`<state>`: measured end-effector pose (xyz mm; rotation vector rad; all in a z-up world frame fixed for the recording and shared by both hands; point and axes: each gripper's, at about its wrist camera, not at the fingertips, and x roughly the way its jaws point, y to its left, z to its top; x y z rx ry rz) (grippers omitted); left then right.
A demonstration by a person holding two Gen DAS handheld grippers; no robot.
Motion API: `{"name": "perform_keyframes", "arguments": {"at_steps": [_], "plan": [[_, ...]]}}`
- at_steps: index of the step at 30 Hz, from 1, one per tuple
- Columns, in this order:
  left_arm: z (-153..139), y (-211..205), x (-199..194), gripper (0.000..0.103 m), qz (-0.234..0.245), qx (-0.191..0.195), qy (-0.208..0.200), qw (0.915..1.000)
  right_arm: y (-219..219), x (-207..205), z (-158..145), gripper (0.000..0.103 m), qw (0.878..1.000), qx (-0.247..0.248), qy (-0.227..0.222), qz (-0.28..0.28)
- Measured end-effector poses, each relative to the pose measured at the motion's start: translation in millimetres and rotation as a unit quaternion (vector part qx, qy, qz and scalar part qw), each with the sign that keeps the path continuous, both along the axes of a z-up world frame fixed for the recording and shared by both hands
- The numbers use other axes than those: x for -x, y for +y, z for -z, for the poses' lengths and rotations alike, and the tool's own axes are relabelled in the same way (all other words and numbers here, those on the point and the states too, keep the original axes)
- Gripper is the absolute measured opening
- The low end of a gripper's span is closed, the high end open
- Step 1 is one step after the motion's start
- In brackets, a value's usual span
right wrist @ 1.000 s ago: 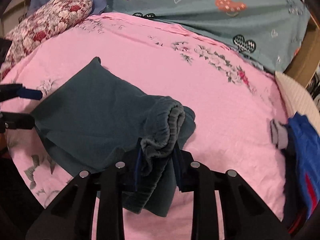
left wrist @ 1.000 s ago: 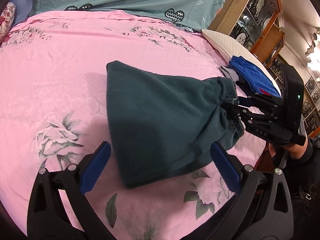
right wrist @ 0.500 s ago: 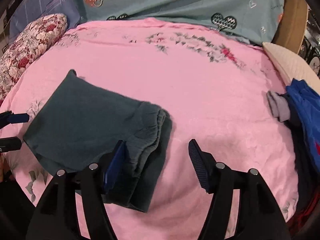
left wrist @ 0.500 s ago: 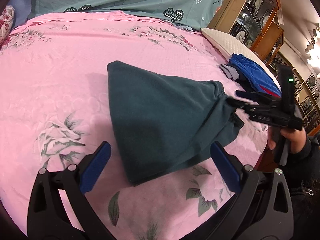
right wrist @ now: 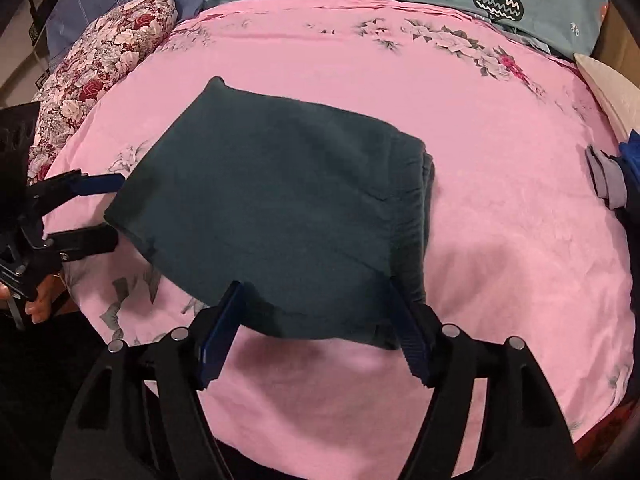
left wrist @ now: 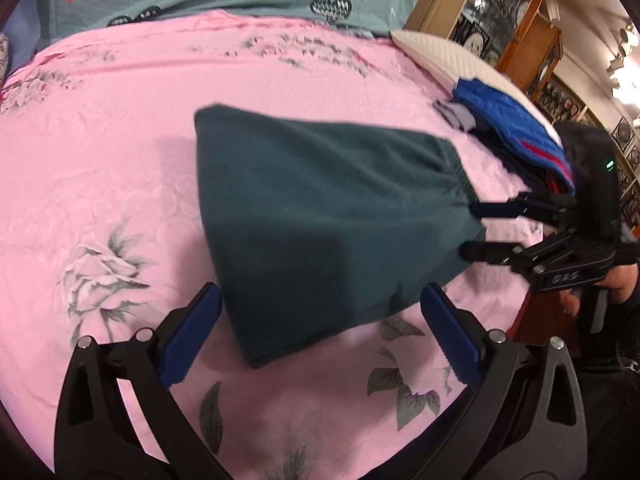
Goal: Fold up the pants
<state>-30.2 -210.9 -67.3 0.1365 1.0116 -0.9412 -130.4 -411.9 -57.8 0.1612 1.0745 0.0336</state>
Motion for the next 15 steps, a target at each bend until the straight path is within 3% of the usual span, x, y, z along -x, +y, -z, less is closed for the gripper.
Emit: {"name": "perform_keyframes", "arguments": {"at_steps": [2,4,6,7,11,13,15], "plan": [[-1.6,-2.9,2.1,0.101,0.002,-0.008,-0.018,0.9998,0.4,1.8,-6.4,0.072,1.000,-0.003,-0.016,-0.001],[-13.4,3.7,-1.5,0.101,-0.007,0.014,-0.037,0.9992,-6.5,5.3,-19.6,0.075,0.999,-0.011,-0.044,0.008],[-20.5,14.9,-18.0,0.101,-0.030,0.043,-0.023,0.9983,-26.7,7.7,-27.1,0.097,0.997,-0.021,-0.064,0.041],[-20.9,20.6,-28.4,0.101,-0.040,0.058,-0.007,0.9975,-41.3,6.9,-28.0,0.101,0.995,-0.035,-0.073,0.063],[-1.2,23.6,-73.3,0.101,-0.067,0.091,0.084,0.9900,-88.5,-4.1,-6.0,0.101,0.975,-0.177,-0.078,0.114],[17.0,14.8,-87.8,0.101,-0.074,0.086,0.122,0.9860,-91.3,-12.7,3.6,0.098,0.970,-0.203,-0.077,0.109],[16.4,11.8,-87.6,0.101,-0.078,0.098,0.122,0.9846,-82.8,-20.6,11.1,0.086,0.971,-0.210,-0.078,0.083]]}}
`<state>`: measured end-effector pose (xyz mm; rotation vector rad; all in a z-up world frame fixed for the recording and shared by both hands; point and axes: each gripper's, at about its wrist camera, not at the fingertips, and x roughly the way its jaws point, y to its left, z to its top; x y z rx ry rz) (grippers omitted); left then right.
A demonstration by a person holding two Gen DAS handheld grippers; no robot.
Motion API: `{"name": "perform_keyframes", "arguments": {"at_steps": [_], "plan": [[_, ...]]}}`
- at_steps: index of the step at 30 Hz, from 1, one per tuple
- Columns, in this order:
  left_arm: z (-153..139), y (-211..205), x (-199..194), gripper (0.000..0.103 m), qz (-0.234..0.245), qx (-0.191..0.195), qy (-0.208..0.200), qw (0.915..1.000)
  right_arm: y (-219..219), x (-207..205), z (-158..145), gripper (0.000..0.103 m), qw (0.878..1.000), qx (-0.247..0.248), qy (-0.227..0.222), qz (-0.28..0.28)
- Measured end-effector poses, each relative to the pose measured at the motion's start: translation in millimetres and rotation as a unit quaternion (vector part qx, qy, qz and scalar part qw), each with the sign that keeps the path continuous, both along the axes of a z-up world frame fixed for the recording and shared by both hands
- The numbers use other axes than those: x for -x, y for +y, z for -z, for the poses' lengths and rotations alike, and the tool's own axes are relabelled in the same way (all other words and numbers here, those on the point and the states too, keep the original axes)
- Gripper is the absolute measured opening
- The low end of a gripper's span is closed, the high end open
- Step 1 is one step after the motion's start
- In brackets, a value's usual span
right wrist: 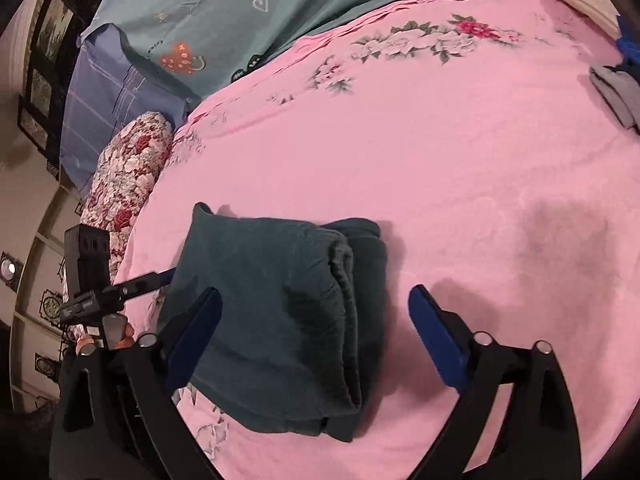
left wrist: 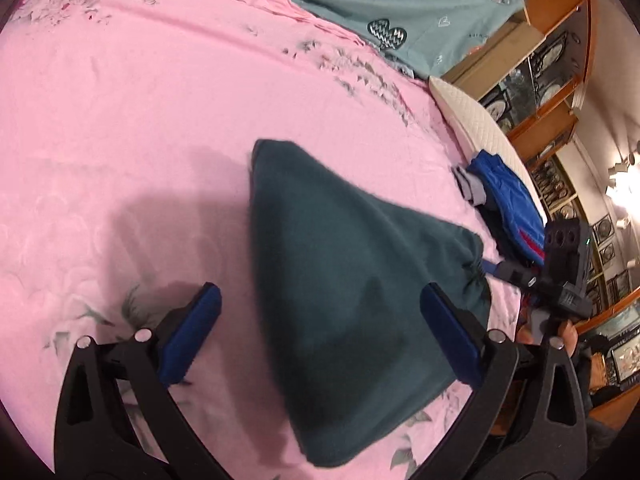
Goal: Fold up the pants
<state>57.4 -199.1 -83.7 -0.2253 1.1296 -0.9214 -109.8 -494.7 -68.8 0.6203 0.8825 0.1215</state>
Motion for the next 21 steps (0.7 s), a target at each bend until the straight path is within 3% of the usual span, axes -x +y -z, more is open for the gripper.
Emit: {"name": "perform_keyframes", "arguments": {"at_steps": [3,5,10,11,12,13,14,15,16,21], "plan": [[1.2,-10.4,3.0,0.101,0.023,0.006,0.017,0.9996,12.2,-7.0,8.1,0.093,0.999,0.023,0.021,-0.026],[-0.6,-16.6,8.9,0.101,0.028,-0.007,0.001,0.9996,22.7,-6.7,7.2,0.101,0.998,0.043,0.011,-0.055],[0.3,-29.5,20.1,0.101,0.041,-0.041,-0.037,0.9976,51.5,-16.8,8.5,0.102,0.985,0.142,0.042,-0.090],[-0.4,-31.1,22.4,0.101,0.043,-0.046,-0.042,0.9972,50.7,-18.9,8.4,0.097,0.986,0.132,0.047,-0.088],[-1.2,-30.9,23.0,0.099,0.043,-0.045,-0.041,0.9972,47.6,-19.8,7.1,0.075,0.988,0.124,0.051,-0.082],[-2.4,-29.4,22.9,0.084,0.042,-0.041,-0.039,0.9975,42.6,-20.0,5.0,0.060,0.989,0.118,0.057,-0.074],[-4.6,-27.4,23.4,0.054,0.036,-0.043,-0.044,0.9974,36.9,-20.4,4.3,0.033,0.991,0.103,0.063,-0.065],[-6.3,-24.6,22.6,0.032,0.032,-0.044,-0.047,0.9974,30.0,-17.5,4.8,0.023,0.993,0.078,0.065,-0.058],[-6.2,-22.5,21.1,0.019,0.034,-0.037,-0.037,0.9980,26.6,-15.6,4.0,0.022,0.995,0.062,0.055,-0.058],[-12.8,-13.1,19.1,0.017,0.026,-0.011,-0.033,0.9990,33.3,-5.8,-11.7,0.021,0.996,0.054,0.019,-0.064]]}}
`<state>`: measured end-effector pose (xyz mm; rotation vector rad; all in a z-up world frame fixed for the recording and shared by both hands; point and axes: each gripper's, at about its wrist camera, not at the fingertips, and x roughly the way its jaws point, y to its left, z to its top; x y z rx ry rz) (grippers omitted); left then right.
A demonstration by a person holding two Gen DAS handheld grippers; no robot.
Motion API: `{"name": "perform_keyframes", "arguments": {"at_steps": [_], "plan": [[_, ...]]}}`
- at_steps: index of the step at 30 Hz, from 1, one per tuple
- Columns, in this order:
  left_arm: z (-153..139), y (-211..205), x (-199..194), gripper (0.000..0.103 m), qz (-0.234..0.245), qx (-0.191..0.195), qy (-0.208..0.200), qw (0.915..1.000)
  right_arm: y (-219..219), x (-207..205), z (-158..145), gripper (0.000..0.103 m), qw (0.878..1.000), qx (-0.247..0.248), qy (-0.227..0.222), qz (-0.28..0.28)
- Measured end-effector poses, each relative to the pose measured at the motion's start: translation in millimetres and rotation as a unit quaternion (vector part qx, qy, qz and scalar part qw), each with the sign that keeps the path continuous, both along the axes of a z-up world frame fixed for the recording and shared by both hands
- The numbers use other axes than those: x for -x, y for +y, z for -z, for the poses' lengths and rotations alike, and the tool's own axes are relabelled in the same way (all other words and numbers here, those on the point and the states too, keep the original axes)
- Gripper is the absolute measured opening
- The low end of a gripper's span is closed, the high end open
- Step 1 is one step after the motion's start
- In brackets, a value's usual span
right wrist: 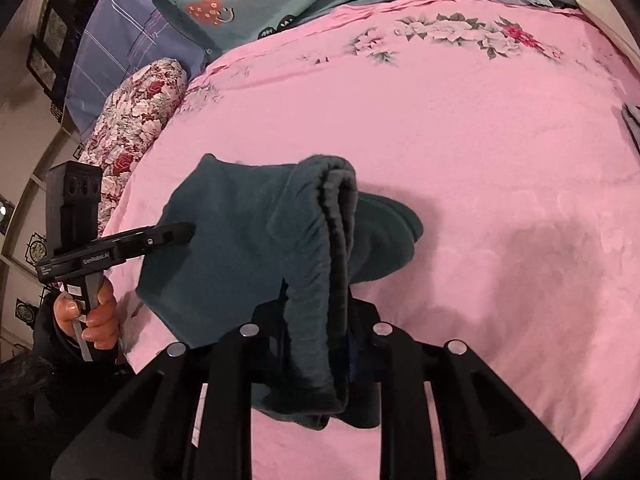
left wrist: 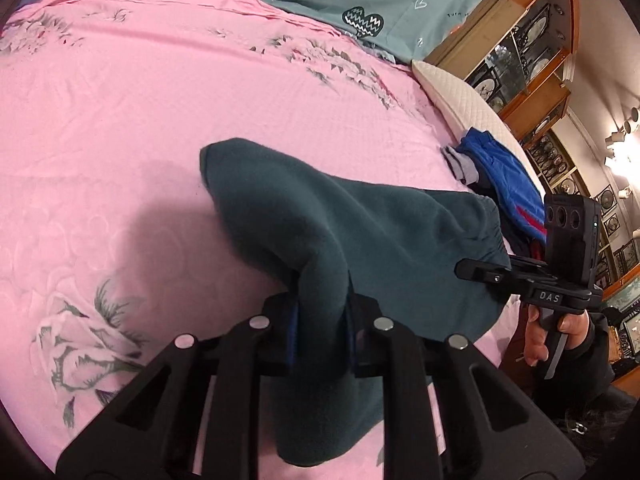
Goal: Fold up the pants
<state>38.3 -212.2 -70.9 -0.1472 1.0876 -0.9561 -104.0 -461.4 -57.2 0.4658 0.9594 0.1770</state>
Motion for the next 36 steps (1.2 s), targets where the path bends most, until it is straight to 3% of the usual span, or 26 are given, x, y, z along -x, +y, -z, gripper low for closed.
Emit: {"name": "perform_keyframes", "arguments": {"at_steps": [3,9,14,18,20,21,22,23,24,26,27,29,31,35,36], "plan": [[-13.0,6.8,-3.7,0.016,-0.015,0.019,-0.001,0.9997,7.4,0.3,-20.9,0.021,1.000,0.002,-0.026,-0.008],[-56.0,8.6,-32.1,0.013,-0.036,0.023,-0.053,0.9977,18.3,-33.8,-64.8,0.021,0.997,0.014,-0.067,-0.023],[-102.8,-4.8,-97.6,0.013,-0.049,0.020,-0.110,0.9925,21.0,-115.0,-113.8,0.021,0.992,0.028,-0.114,-0.034],[-143.4,-18.2,-174.9,0.013,-0.078,0.014,-0.168,0.9827,16.6,-198.3,-149.1,0.021,0.987,0.046,-0.151,-0.033],[-150.3,-24.5,-217.8,0.014,-0.102,0.011,-0.186,0.9772,4.3,-242.4,-156.7,0.022,0.984,0.048,-0.169,-0.011],[-147.6,-28.0,-241.4,0.018,-0.115,0.004,-0.191,0.9748,-3.0,-264.4,-154.3,0.025,0.983,0.051,-0.176,0.002],[-137.8,-33.0,-269.9,0.048,-0.127,-0.011,-0.191,0.9734,-10.7,-293.4,-145.9,0.037,0.983,0.060,-0.174,0.019],[-125.4,-36.1,-291.0,0.101,-0.137,-0.029,-0.184,0.9729,-16.6,-317.8,-132.3,0.075,0.984,0.074,-0.158,0.034],[-104.4,-35.2,-316.5,0.100,-0.160,-0.052,-0.169,0.9711,-21.7,-340.8,-113.4,0.093,0.985,0.104,-0.127,0.056],[-63.2,-22.7,-347.2,0.098,-0.199,-0.094,-0.115,0.9688,-35.2,-366.4,-69.8,0.088,0.977,0.166,-0.064,0.115],[-45.7,-8.4,-353.0,0.098,-0.220,-0.104,-0.081,0.9665,-40.9,-364.9,-55.3,0.082,0.976,0.165,-0.053,0.129],[-33.0,19.7,-342.3,0.098,-0.246,-0.087,-0.057,0.9637,-42.4,-341.6,-47.3,0.083,0.978,0.136,-0.066,0.142],[-37.4,41.6,-312.7,0.100,-0.261,-0.100,-0.071,0.9576,-26.0,-310.1,-49.8,0.083,0.978,0.145,-0.065,0.134],[-59.2,60.8,-222.1,0.101,-0.248,-0.127,-0.118,0.9532,28.9,-231.9,-70.6,0.102,0.970,0.199,-0.091,0.108],[-63.1,63.5,-201.0,0.101,-0.241,-0.130,-0.129,0.9532,44.6,-208.7,-76.3,0.102,0.968,0.206,-0.097,0.103]]}}
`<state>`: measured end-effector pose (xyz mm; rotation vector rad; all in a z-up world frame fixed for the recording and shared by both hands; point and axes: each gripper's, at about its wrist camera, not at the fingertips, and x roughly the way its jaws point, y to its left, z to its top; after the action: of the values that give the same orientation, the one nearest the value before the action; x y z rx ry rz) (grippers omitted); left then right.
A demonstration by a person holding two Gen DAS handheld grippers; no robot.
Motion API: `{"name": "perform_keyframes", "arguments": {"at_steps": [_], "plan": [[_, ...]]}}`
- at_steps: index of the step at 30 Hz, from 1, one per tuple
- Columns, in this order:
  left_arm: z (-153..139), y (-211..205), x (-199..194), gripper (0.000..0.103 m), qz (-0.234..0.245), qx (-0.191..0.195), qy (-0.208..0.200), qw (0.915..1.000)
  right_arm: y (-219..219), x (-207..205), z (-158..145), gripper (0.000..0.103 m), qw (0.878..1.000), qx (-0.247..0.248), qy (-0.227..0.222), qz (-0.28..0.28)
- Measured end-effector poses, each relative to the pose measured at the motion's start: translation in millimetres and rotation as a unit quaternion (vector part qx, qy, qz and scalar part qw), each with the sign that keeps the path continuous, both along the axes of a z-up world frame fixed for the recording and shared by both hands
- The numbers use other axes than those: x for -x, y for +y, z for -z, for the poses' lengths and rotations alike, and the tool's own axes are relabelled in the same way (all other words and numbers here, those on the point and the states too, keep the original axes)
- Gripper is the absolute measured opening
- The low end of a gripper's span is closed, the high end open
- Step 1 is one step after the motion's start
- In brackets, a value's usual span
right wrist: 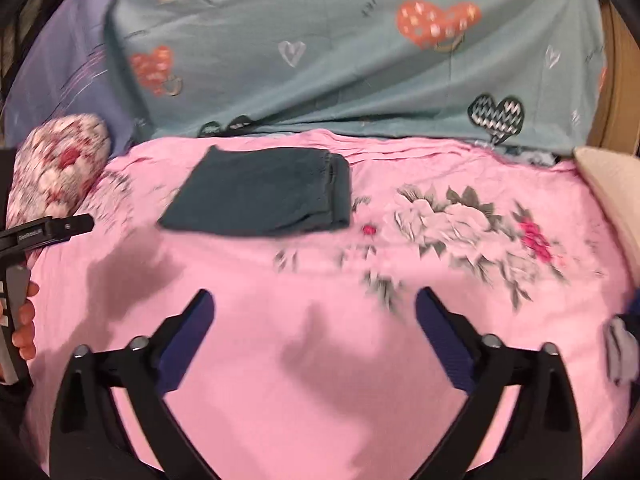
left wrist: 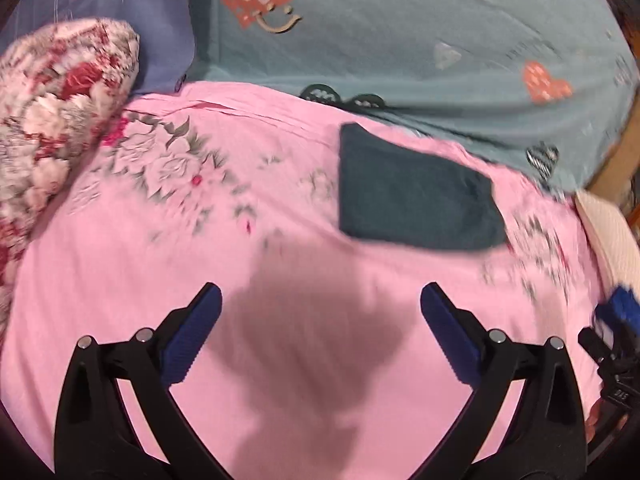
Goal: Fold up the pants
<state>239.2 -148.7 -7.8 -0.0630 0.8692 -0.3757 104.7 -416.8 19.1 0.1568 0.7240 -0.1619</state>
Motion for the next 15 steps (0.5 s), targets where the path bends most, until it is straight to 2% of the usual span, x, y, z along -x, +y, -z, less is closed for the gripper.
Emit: {"name": "perform_keyframes", "arguments": {"at_steps": [2,4,7,9,12,15], "plan": [[-8.3,1.8,45.9,0.101,0.019,-0.020,-0.023,0.9994,27.1,40.0,-9.7,0.102,1.000,0.007,0.009,-0.006],[-14.5,2.9,94.1,0.101,0.038,-0.040,-0.042,0.9976,45.9,76.4,-18.1,0.102,1.000,0.004,-0.004,-0.007],[-20.4,2.0,159.2,0.101,0.040,-0.047,-0.063,0.9961,63.9,127.9,-24.2,0.102,0.999,0.006,-0.023,0.031],[-23.3,8.2,198.3,0.101,0.025,-0.050,-0.090,0.9943,71.2,155.9,-26.9,0.102,0.997,0.021,-0.041,0.058],[-19.1,13.5,234.6,0.101,0.016,-0.062,-0.103,0.9927,78.6,191.9,-29.9,0.102,0.992,0.048,-0.067,0.098],[-16.8,13.0,255.1,0.101,0.019,-0.084,-0.106,0.9906,80.8,212.8,-26.6,0.102,0.991,0.029,-0.074,0.107]]}}
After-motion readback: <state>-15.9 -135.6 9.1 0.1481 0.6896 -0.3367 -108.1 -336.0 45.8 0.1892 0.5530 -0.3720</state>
